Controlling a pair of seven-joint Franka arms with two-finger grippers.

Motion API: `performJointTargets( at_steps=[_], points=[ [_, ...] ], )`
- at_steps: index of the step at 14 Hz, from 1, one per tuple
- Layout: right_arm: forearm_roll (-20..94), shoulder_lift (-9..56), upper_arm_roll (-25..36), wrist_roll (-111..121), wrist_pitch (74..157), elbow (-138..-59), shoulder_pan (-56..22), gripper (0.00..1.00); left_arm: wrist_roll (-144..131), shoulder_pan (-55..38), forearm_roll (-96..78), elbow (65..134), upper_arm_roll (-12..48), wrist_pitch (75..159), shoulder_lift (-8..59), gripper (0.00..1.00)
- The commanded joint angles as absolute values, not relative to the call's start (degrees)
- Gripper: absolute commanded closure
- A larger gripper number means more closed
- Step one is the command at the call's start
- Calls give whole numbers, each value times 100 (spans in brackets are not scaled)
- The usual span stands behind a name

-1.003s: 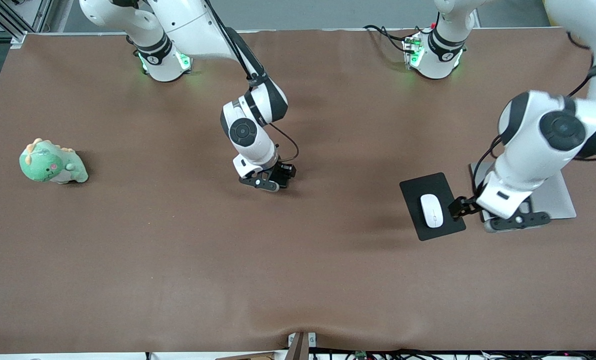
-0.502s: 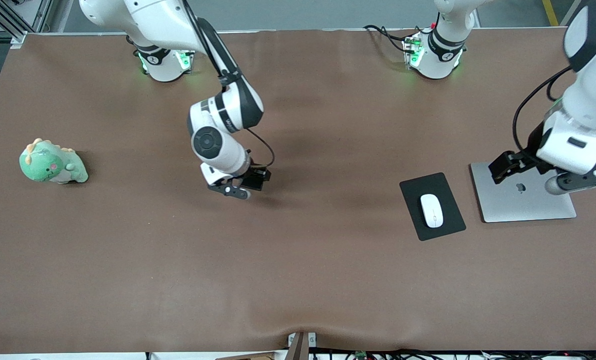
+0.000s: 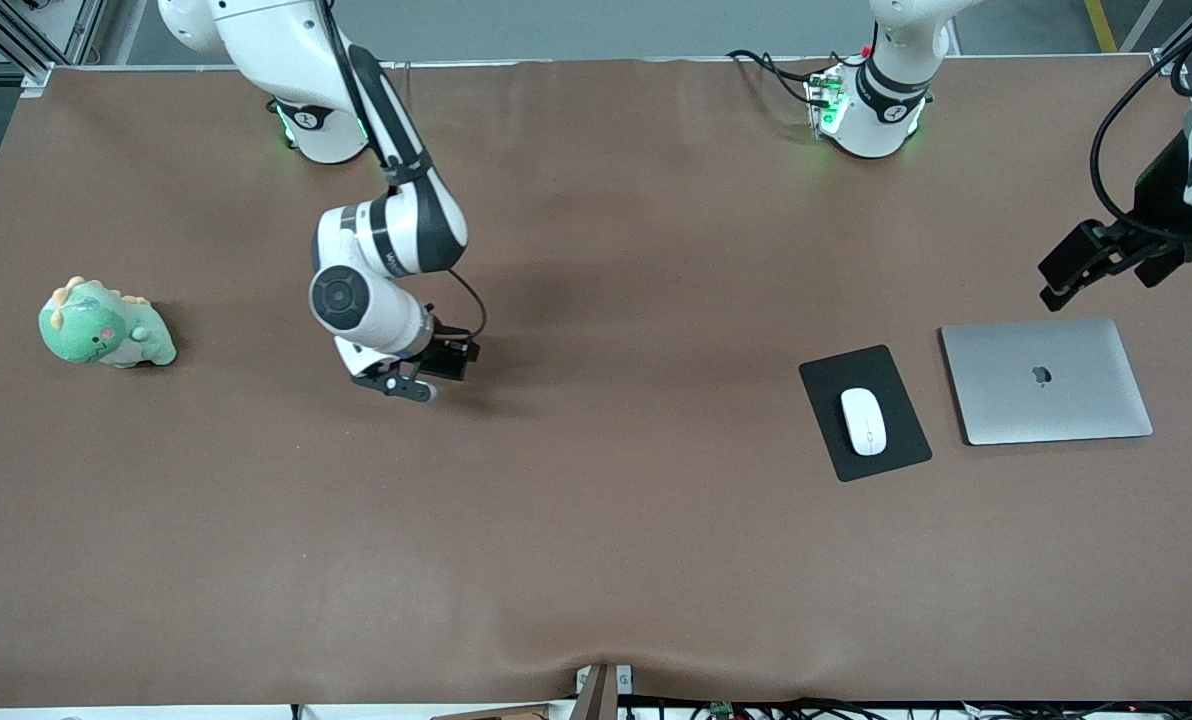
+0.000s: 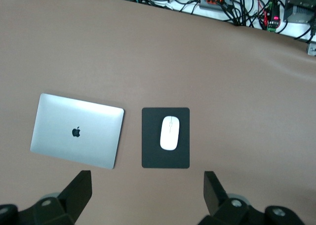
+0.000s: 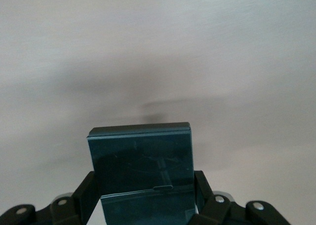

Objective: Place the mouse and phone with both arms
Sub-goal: 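Carry the phone with the right gripper toward the green plush toy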

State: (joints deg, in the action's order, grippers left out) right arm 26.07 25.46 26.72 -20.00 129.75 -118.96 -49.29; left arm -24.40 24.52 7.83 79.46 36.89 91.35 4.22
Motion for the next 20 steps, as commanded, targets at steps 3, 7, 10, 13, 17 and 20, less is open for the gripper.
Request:
performJointTargets(
  at_steps=[3, 7, 10, 13, 17, 20],
  points=[
    [2663, 2118, 3461, -644, 13052, -12594, -4975, 100, -1770, 2706, 502, 8033, 3648, 8877, -8, 0],
    [2663, 2162, 4006, 322, 13183, -12805, -4940, 100, -959, 1717, 265, 8384, 2210, 8807, -395, 0],
    [2663, 2180, 4385, 1017, 13201, -12919, -4835, 100, -643, 795, 79, 8595, 1076, 8763, -518, 0],
    [2663, 2188, 4403, 1598, 13350, -13069, -4361, 100, -580, -401, 62, 8868, -199, 8763, -712, 0],
    [2663, 2250, 4403, 2108, 13684, -13289, -3965, 100, -571, -659, 70, 8965, -378, 8833, -783, 0],
    [2672, 2241, 4395, 2329, 13728, -13455, -3788, 100, -589, -703, -123, 8921, -299, 8973, -738, 0]
  ],
)
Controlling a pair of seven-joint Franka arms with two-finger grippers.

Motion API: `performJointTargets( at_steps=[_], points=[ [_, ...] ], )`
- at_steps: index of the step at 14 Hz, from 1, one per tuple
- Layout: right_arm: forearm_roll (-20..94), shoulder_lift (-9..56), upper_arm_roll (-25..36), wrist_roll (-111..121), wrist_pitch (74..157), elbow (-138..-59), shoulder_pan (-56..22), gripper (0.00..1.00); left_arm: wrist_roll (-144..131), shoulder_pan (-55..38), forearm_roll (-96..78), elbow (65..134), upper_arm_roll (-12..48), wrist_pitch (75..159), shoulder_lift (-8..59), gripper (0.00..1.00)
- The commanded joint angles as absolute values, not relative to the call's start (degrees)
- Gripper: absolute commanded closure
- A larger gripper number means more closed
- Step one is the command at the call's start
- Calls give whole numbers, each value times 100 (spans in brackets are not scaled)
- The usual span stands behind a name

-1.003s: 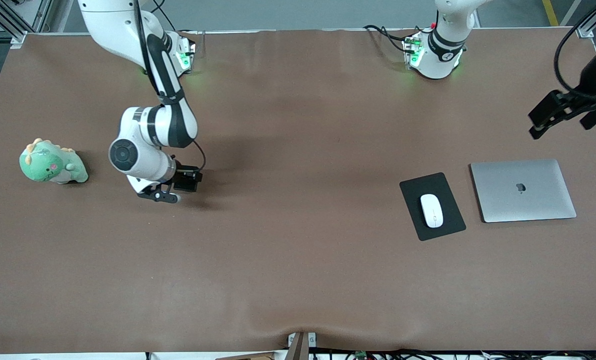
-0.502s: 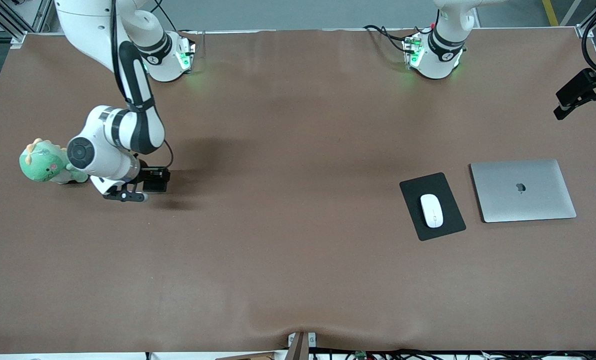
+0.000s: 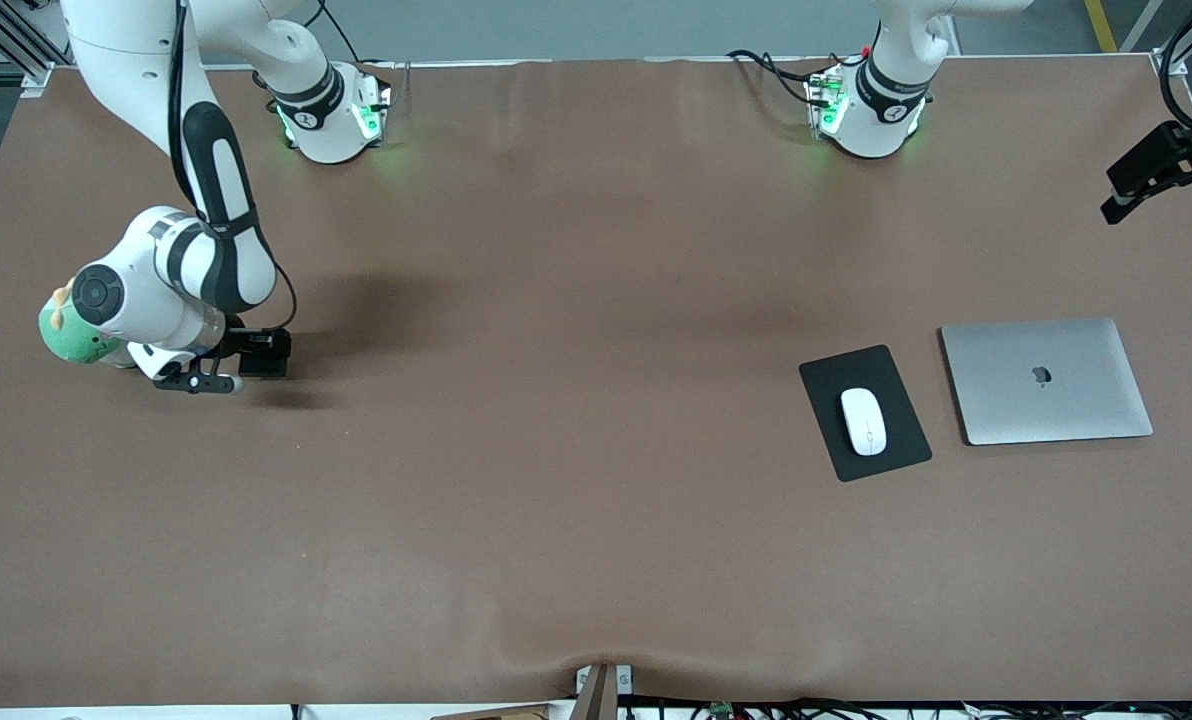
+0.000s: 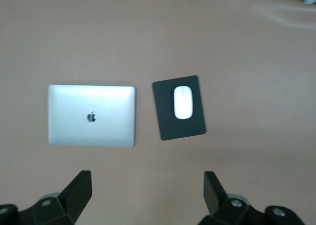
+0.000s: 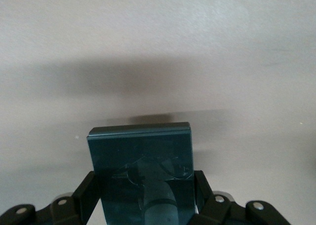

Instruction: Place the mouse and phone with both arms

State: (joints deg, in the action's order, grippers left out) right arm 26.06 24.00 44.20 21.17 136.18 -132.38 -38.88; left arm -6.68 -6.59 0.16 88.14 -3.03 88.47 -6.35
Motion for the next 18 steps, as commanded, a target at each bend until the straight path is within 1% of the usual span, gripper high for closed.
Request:
performJointTargets(
  at_steps=[1, 4, 6, 9, 10, 11, 12, 14, 18],
  points=[
    [2672, 2241, 4395, 2338, 13781, -13508, -3788, 100, -589, -703, -123, 8930, -299, 8974, -738, 0],
    [2689, 2259, 4377, 2338, 13903, -13614, -3744, 100, -571, -659, -123, 8930, -299, 8982, -651, 0],
    [2707, 2329, 4359, 2338, 14333, -13798, -3744, 100, -571, -659, -123, 8938, -299, 8991, -607, 0],
    [2742, 2382, 4359, 2338, 14291, -13799, -3735, 100, -571, -659, -132, 8930, -299, 9026, -606, 0],
    [2742, 2408, 4351, 2329, 14282, -13790, -3744, 69, -571, -650, -132, 8930, -299, 9026, -615, 0],
    [2742, 2417, 4351, 2329, 14274, -13790, -3744, 30, -571, -650, -132, 8930, -299, 9026, -615, 0],
    [2742, 2417, 4342, 2320, 14273, -13773, -3735, 0, -571, -650, -132, 8930, -299, 9026, -615, 0],
    [2742, 2417, 4333, 2312, 14178, -13729, -3762, 0, -571, -650, -132, 8921, -299, 9061, -572, 0],
    [2742, 2408, 4342, 2329, 13633, -13378, -3744, 0, -571, -703, -141, 8921, -290, 9167, -475, 0]
  ],
)
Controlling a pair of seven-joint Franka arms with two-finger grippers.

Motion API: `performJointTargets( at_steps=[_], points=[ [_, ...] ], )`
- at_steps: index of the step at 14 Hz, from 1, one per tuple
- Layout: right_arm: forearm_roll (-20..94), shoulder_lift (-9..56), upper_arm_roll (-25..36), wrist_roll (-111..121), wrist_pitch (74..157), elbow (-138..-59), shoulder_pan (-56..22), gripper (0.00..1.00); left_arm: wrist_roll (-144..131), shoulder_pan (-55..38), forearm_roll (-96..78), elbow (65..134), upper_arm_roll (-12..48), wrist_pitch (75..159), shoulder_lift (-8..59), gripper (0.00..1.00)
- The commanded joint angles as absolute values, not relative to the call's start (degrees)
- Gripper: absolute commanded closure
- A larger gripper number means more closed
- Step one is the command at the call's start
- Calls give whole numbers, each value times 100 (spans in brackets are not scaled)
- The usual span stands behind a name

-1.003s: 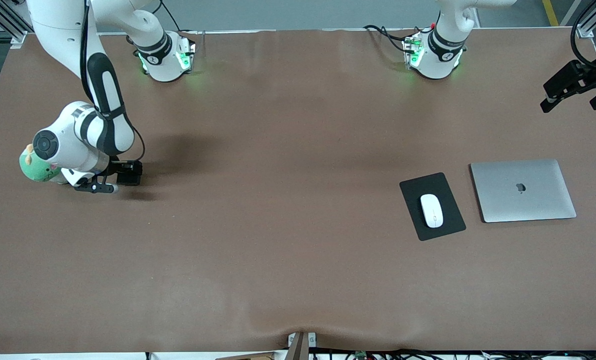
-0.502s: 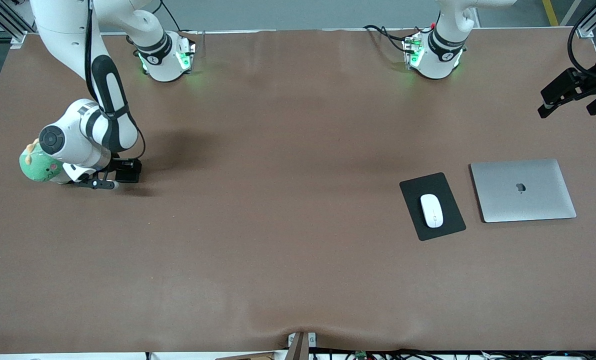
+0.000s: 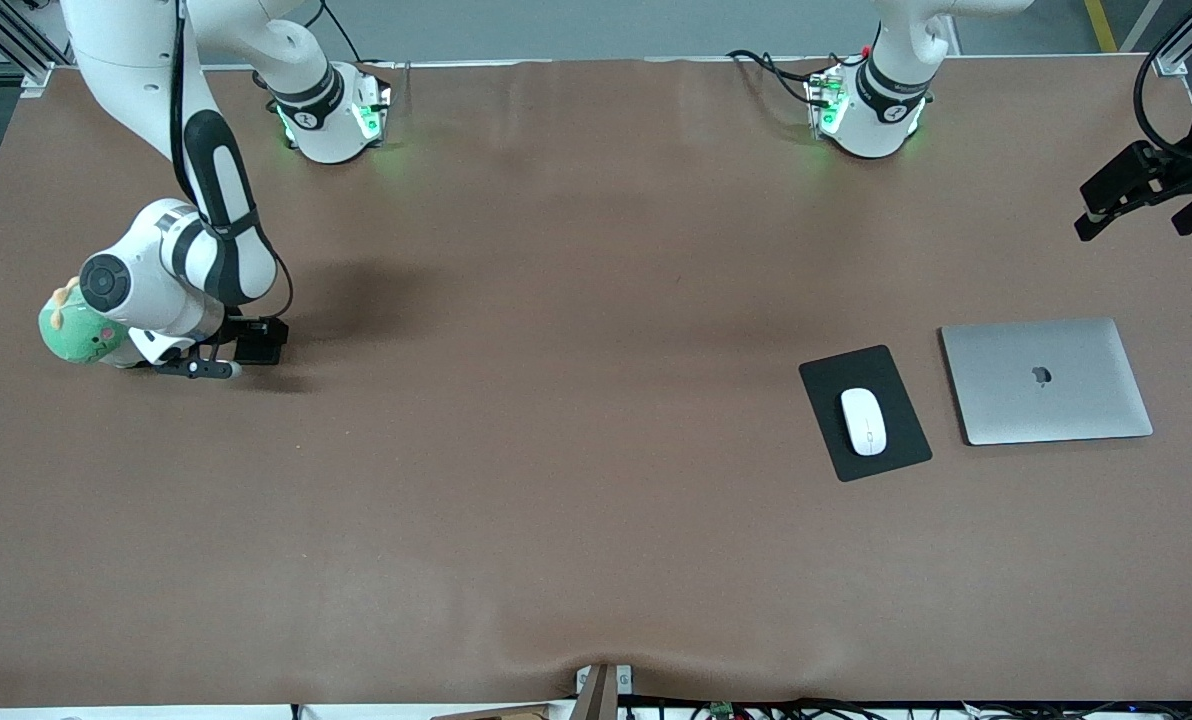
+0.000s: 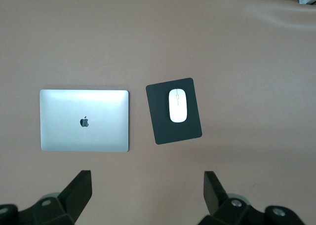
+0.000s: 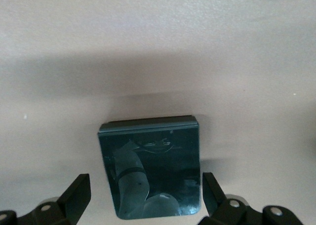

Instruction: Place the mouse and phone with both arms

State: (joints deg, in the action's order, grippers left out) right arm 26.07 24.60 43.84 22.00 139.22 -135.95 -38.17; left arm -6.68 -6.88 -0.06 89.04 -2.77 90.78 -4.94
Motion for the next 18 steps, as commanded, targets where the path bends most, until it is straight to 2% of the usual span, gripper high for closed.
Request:
performJointTargets(
  at_steps=[1, 4, 10, 18],
  points=[
    [2733, 2408, 4342, 2329, 13467, -13246, -3735, 0, -571, -703, -141, 8921, -290, 9167, -501, 0],
    [2707, 2417, 4359, 2338, 13062, -12921, -3718, 0, -563, -703, -141, 8921, -290, 9132, -527, 0],
    [2663, 2391, 4403, 2303, 12816, -12701, -3735, 0, -632, -703, -132, 8947, -290, 9097, -501, 0],
    [2514, 2391, 4561, 2285, 11665, -11866, -3665, 0, -712, -712, -114, 8956, -202, 8886, -492, 0]
  ],
)
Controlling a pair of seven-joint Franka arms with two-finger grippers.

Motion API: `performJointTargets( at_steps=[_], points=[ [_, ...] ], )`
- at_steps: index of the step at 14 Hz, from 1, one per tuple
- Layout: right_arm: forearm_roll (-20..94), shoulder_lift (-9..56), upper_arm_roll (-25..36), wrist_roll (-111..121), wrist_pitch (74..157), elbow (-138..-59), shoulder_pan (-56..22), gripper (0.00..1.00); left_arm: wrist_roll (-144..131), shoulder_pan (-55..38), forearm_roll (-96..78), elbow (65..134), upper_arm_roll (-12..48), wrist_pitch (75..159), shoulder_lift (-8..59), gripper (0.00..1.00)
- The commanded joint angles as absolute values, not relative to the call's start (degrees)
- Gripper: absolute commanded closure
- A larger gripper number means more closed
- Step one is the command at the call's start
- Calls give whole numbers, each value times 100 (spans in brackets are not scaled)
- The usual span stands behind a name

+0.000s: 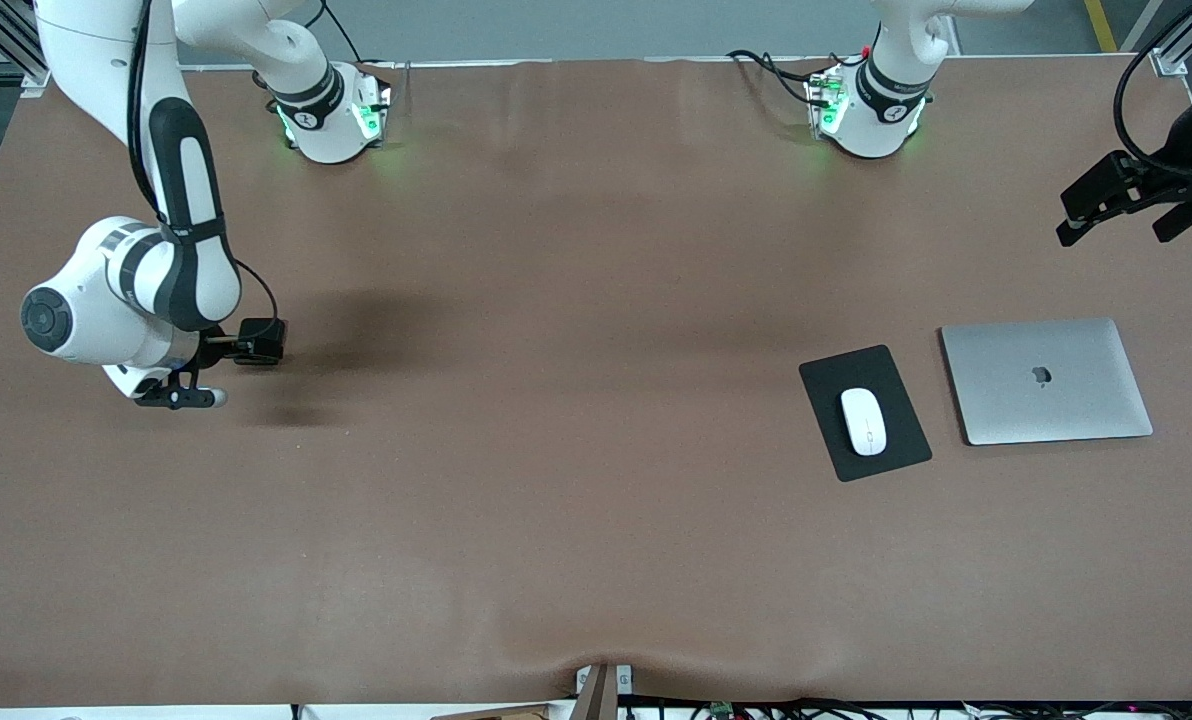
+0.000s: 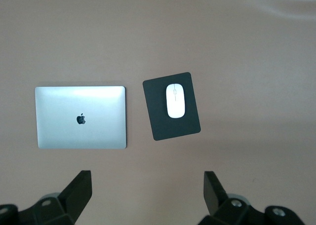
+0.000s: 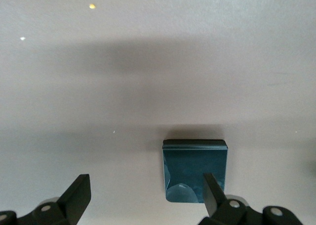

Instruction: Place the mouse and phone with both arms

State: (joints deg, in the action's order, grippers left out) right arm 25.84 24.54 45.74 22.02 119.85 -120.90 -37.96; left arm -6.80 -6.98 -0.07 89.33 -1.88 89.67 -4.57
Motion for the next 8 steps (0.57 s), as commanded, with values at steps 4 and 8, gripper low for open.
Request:
performJointTargets(
  at_steps=[4, 8],
  points=[
    [2479, 2408, 4745, 2268, 10639, -10972, -3656, 0, -712, -694, -97, 8956, -202, 8851, -492, 0],
    [2373, 2593, 4913, 2241, 9414, -10029, -3577, 0, -712, -686, -88, 8947, -202, 8842, -501, 0]
  ],
)
